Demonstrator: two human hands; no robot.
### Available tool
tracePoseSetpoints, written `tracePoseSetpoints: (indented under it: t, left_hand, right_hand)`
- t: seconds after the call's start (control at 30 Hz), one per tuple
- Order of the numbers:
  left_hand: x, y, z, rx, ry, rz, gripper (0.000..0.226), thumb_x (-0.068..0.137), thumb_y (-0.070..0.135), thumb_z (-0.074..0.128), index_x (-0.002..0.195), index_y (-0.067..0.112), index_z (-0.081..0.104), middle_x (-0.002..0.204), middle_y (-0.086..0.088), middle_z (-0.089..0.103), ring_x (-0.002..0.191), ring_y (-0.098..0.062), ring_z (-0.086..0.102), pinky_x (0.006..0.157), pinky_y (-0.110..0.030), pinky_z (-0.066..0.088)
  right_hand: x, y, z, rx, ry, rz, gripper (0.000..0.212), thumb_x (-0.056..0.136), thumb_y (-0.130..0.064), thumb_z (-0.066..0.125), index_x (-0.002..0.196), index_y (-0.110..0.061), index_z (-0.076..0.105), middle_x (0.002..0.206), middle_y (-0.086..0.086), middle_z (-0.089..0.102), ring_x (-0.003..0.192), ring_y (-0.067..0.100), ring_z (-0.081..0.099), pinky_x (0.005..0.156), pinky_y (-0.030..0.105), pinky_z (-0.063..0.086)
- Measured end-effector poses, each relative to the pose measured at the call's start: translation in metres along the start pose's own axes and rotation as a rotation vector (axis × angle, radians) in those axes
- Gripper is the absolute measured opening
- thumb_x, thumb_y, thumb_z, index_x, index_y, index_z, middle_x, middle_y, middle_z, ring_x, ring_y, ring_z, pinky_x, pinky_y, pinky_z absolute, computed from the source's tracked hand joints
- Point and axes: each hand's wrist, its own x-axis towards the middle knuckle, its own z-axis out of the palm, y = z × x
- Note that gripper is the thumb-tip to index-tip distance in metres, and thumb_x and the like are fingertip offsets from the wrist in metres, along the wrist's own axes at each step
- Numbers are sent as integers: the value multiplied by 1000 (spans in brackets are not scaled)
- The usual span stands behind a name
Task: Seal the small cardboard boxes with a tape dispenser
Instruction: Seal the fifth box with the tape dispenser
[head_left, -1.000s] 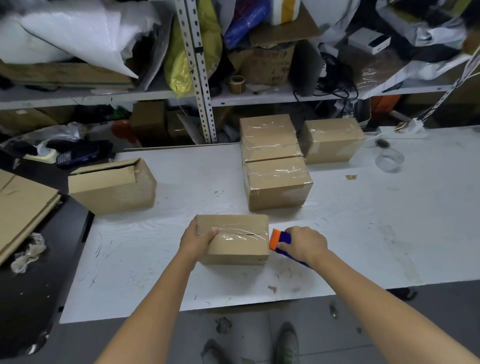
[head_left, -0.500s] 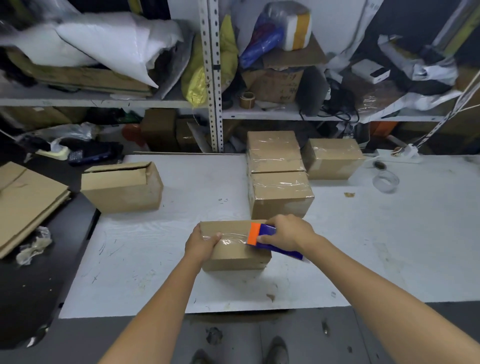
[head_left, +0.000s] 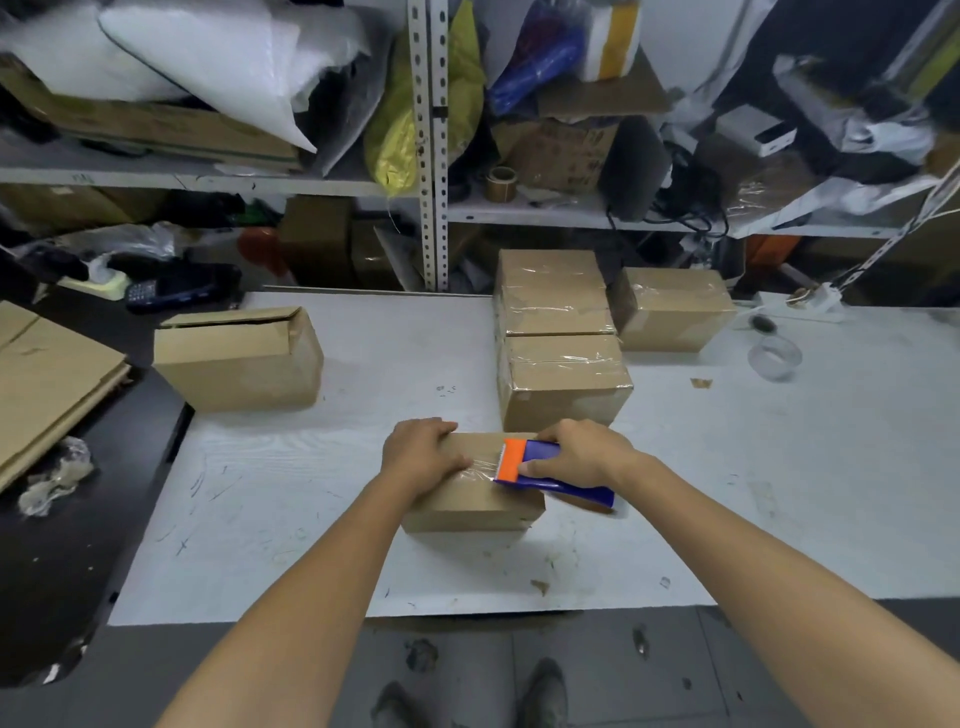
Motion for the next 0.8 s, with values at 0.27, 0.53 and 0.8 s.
tracePoseSetpoints:
  t: [0.27,0.53,0.8]
  left_hand:
    - [-6,-12,-9,8,34,-125,48,75,62,70,115,38,64,115,10,67,114,-19,56,89,-35,48]
    - [-35,-26,-11,-123,73,-215,41,79,51,74,112,28,63,107,6,64,96,-17,59,77,-32,50]
    - [-38,-44,-8,-117,111,-219,40,80,48,72,114,30,60,113,4,64,113,-20,53,80,-33,46]
  right_hand:
    - [-7,-2,-3,78,162,-64,56,87,-65,58,136,-39,54,121,-8,66,104,17,61,78,34,53]
    - [4,-21,-14,-51,74,-126,57,83,-71,56,131,-39,56,118,-10,66,103,17,61,79,36,54]
    - [6,38,-41,-279,18,6,50,76,-74,59,111,-38,62,109,-4,68,95,20,60,77,34,49]
